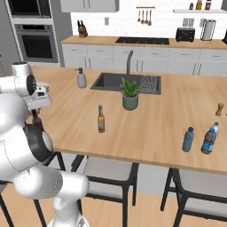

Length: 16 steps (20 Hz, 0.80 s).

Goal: Move the plastic bottles in the middle to the plastics group, and the glass bottles in the middle to the glass group.

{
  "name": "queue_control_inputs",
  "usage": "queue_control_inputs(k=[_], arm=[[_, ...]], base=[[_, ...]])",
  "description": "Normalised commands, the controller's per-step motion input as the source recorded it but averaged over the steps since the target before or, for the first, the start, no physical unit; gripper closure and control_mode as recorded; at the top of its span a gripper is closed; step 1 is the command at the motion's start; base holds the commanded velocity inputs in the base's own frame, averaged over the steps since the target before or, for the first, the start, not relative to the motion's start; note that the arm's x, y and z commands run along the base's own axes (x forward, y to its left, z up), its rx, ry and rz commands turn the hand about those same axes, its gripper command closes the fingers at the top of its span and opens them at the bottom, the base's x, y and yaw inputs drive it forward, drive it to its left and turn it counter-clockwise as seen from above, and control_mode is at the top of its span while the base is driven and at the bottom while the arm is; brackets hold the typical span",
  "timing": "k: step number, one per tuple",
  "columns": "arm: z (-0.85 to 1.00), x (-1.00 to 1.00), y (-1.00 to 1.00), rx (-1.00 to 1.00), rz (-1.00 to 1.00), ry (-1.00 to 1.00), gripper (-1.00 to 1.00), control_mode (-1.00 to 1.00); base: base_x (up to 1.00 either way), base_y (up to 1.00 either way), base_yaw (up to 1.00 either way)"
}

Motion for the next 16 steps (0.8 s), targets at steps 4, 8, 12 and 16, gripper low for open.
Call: queue_control_inputs(k=[4,8,12,16], arm=[[0.04,0.09,0.70,0.00,0.01,-0.05,1.00,-1.00],[-0.01,0.16,0.34,0.00,0.01,-0.02,1.00,-1.00],[-0.08,0.16,0.26,0.00,0.03,-0.10,1.00,-1.00],[-0.11,0.23,0.20,0.00,0.03,-0.07,1.00,-1.00]], base=[[0.00,0.00,0.00],[0.00,0.00,0.00],[0.00,0.00,0.00],[0.00,0.00,0.00]])
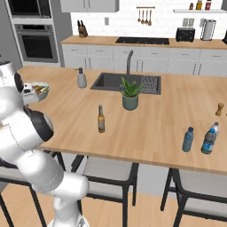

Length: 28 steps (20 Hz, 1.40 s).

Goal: Move the plastic bottles in the middle to the plastics group, and the glass bottles in the middle to the glass group.

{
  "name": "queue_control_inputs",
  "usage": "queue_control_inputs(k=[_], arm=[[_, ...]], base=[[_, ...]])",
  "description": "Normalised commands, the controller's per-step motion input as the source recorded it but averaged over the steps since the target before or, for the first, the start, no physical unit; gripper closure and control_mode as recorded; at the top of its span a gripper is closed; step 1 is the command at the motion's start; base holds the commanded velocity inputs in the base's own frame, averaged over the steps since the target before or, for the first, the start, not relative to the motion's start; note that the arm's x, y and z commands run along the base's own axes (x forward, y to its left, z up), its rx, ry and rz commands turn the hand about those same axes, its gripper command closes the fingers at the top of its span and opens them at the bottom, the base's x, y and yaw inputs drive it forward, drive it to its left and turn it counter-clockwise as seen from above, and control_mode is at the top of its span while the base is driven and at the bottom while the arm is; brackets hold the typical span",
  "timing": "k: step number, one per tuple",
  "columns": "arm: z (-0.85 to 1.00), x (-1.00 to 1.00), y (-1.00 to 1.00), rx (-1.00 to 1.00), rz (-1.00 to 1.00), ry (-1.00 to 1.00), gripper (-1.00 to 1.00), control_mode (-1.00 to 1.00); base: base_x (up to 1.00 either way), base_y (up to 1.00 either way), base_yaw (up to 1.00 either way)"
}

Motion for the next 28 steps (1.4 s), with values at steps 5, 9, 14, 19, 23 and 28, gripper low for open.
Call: queue_control_inputs(k=[5,9,14,19,23,28], arm=[[-0.23,0.15,0.01,0.04,0.05,0.00,1.00,-1.00],[-0.23,0.12,0.00,0.09,0.07,0.00,1.00,-1.00],[-0.19,0.10,0.02,0.07,0.08,0.00,1.00,-1.00],[-0.23,0.01,0.09,0.00,0.04,0.00,1.00,-1.00],[-0.19,0.10,0.18,0.00,0.00,-0.02,1.00,-1.00],[-0.15,0.12,0.18,0.00,0.00,-0.05,1.00,-1.00]], base=[[0.00,0.00,0.00],[0.00,0.00,0.00],[0.00,0.00,0.00],[0.00,0.00,0.00],[0.00,0.00,0.00],[0.00,0.00,0.00]])
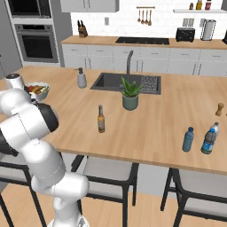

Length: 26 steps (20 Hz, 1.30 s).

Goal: Move the plastic bottles in the middle to the plastics group, and the glass bottles in the middle to the glass group.

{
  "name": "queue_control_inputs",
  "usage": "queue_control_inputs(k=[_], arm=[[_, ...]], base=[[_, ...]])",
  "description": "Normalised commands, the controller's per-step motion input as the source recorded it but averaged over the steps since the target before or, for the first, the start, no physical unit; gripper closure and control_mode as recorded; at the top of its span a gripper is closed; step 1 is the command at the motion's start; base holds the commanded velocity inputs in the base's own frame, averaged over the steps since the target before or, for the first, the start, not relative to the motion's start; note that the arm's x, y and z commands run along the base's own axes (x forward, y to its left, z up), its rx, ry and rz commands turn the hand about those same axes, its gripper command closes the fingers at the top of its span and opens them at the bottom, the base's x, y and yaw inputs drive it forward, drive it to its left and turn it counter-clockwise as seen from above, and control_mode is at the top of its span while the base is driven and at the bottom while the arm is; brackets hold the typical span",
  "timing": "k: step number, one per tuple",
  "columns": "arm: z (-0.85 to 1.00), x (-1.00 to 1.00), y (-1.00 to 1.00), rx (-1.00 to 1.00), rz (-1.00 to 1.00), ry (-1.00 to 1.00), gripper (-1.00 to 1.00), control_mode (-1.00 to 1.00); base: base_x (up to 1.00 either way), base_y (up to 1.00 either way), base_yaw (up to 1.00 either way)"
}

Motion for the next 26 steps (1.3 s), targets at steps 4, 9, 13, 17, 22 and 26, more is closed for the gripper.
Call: queue_control_inputs(k=[4,9,13,17,22,26], arm=[[-0.24,0.02,0.15,0.00,0.00,-0.04,1.00,-1.00],[-0.29,0.00,0.07,0.00,0.00,0.00,1.00,-1.00],[-0.26,0.02,0.03,0.00,0.00,0.00,1.00,-1.00],[-0.31,0.01,0.02,0.00,0.00,0.00,1.00,-1.00],[-0.31,0.04,0.02,0.00,0.00,0.00,1.00,-1.00],[-0.33,0.03,0.04,0.00,0.00,0.00,-1.00,-1.00]], base=[[0.00,0.00,0.00],[0.00,0.00,0.00],[0.00,0.00,0.00],[0.00,0.00,0.00],[0.00,0.00,0.00],[0.00,0.00,0.00]])
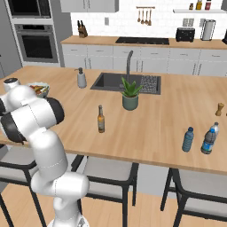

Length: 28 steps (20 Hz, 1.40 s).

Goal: Move the plastic bottles in the middle to the plastics group, and the glass bottles in the middle to the glass group.

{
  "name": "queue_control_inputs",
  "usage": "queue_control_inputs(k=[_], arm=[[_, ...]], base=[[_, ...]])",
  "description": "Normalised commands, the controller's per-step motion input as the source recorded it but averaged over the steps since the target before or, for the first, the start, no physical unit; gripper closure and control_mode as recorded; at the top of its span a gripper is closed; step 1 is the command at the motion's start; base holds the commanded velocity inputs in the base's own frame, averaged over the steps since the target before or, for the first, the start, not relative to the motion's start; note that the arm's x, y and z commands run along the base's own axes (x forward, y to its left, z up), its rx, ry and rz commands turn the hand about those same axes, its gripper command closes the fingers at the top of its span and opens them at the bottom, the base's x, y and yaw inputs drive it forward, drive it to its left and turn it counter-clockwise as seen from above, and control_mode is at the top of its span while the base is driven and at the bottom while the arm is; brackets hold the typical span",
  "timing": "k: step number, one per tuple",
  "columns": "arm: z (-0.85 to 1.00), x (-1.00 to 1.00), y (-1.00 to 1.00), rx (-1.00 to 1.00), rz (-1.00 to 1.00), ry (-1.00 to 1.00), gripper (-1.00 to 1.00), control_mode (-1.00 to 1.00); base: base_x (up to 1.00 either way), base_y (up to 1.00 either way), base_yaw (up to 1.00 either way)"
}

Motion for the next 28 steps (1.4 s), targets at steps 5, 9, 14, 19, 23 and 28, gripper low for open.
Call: queue_control_inputs(k=[5,9,14,19,23,28], arm=[[-0.27,0.01,0.00,0.00,0.00,0.01,-1.00,-1.00],[-0.15,0.00,0.00,0.00,0.00,0.01,-1.00,-1.00],[0.08,-0.02,-0.01,0.00,0.00,0.00,-1.00,-1.00],[0.39,-0.13,-0.29,0.00,0.00,0.00,-1.00,-1.00],[0.30,-0.29,-0.55,0.03,-0.01,0.00,-1.00,-1.00],[0.15,-0.32,-0.69,0.00,-0.01,0.01,-1.00,-1.00]], base=[[0.00,0.00,0.00],[0.00,0.00,0.00],[0.00,0.00,0.00],[0.00,0.00,0.00],[0.00,0.00,0.00],[0.00,0.00,0.00]])
